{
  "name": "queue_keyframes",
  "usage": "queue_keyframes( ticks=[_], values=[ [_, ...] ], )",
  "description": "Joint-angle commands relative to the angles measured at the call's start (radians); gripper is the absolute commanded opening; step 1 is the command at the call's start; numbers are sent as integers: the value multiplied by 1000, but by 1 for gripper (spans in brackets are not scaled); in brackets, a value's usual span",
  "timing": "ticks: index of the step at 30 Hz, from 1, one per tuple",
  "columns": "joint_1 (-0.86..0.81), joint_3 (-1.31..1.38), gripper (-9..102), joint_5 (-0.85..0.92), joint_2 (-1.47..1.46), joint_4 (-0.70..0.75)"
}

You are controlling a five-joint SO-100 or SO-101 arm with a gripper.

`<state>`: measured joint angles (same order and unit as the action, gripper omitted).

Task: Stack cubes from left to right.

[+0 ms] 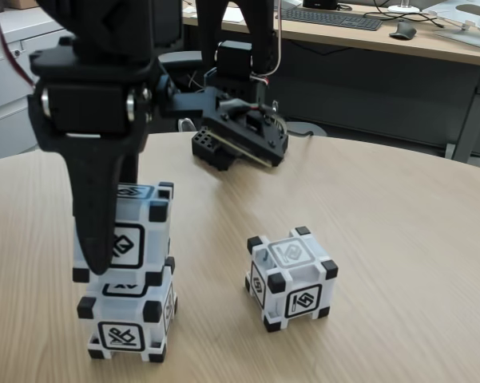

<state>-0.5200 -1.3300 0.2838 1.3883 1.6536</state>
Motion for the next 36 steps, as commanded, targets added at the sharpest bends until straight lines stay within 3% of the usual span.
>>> queue_keyframes(
  ticks=[1, 7, 18, 36],
  values=[
    [-6, 28, 35, 11, 8, -11],
    [0, 28, 41, 31, 11, -2],
    [12, 14, 41, 87, 25, 6],
    [316, 12, 40, 9, 28, 133]
  ],
)
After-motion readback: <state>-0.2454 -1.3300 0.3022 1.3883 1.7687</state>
